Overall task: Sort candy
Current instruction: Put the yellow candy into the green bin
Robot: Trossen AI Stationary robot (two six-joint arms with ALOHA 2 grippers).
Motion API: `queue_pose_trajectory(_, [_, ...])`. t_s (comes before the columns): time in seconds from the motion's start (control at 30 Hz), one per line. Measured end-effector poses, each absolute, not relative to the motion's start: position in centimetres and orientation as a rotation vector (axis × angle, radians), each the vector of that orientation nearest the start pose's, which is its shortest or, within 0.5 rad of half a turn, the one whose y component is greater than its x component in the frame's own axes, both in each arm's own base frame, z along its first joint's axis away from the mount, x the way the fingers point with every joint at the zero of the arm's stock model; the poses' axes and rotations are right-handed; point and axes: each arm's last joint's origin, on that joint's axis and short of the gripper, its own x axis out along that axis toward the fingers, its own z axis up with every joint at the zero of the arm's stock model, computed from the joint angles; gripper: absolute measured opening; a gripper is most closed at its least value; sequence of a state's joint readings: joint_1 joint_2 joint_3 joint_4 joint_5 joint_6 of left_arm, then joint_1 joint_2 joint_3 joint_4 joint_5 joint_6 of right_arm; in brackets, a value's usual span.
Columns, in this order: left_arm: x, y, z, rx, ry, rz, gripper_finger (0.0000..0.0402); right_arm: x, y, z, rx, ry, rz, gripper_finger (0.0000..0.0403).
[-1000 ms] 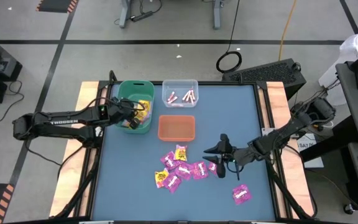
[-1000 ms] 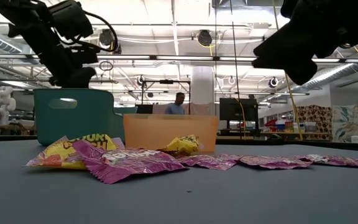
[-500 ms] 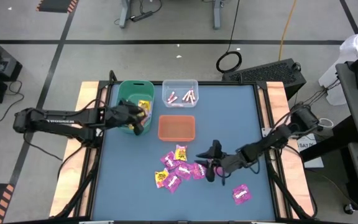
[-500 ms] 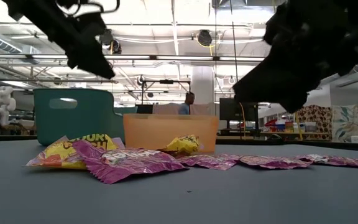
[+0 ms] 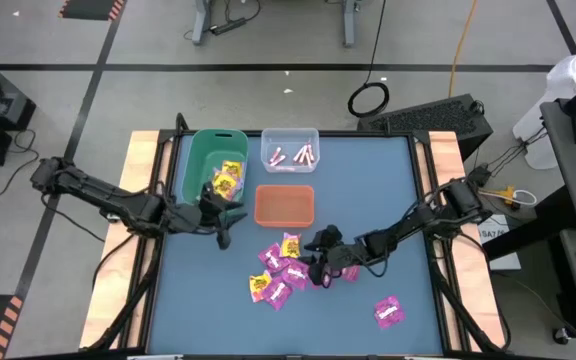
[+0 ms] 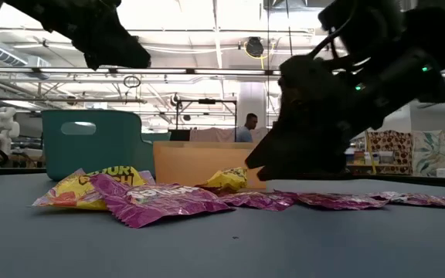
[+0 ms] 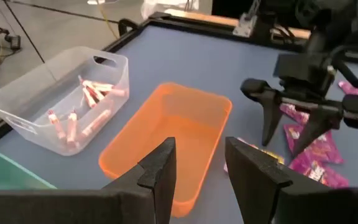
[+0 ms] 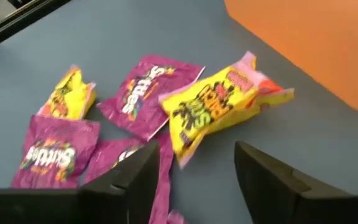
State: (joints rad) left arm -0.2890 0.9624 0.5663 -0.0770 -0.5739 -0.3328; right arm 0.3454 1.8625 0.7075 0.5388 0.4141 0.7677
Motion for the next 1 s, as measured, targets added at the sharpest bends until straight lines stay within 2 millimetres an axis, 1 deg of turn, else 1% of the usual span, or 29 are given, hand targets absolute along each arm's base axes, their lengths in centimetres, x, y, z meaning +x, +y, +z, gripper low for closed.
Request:
queue_pose_trajectory(0.17, [20.4,-5.4,23.1,-0.103,0.398,0.318,0.0144,32.0,9.6,9.7,0.543,0.542,-0.240,0.0209])
queue_pose_trajectory(0.33, [21.4,-6.1,22.4,-0.058,0.396,0.296,0.0144,32.6,9.6,9.2,0.545,0.561,-0.229,0.0192])
queue_pose_trajectory(0.4, [21.7,-6.2,22.3,-0.056,0.383,0.293,0.0144,32.7,9.6,9.1,0.530,0.556,-0.243,0.0174])
queue_pose_trajectory(0.5, [21.8,-6.2,22.4,-0.060,0.373,0.291,0.0144,33.1,9.7,9.0,0.502,0.555,-0.240,0.0137])
queue_pose_trajectory(0.73, [21.8,-6.3,22.5,-0.067,0.360,0.288,0.0144,33.2,9.8,9.1,0.460,0.559,-0.224,0.0018])
queue_pose_trajectory(0.8, [21.8,-6.3,22.5,-0.068,0.361,0.288,0.0144,33.2,9.8,9.1,0.452,0.560,-0.220,0.0007])
queue_pose_trajectory(0.9, [21.8,-6.3,22.5,-0.069,0.361,0.282,0.0144,33.1,9.9,9.3,0.463,0.558,-0.215,0.0011])
queue_pose_trajectory(1.0, [21.8,-6.4,22.6,-0.076,0.356,0.274,0.0144,33.0,10.3,10.0,0.441,0.543,-0.192,0.0003])
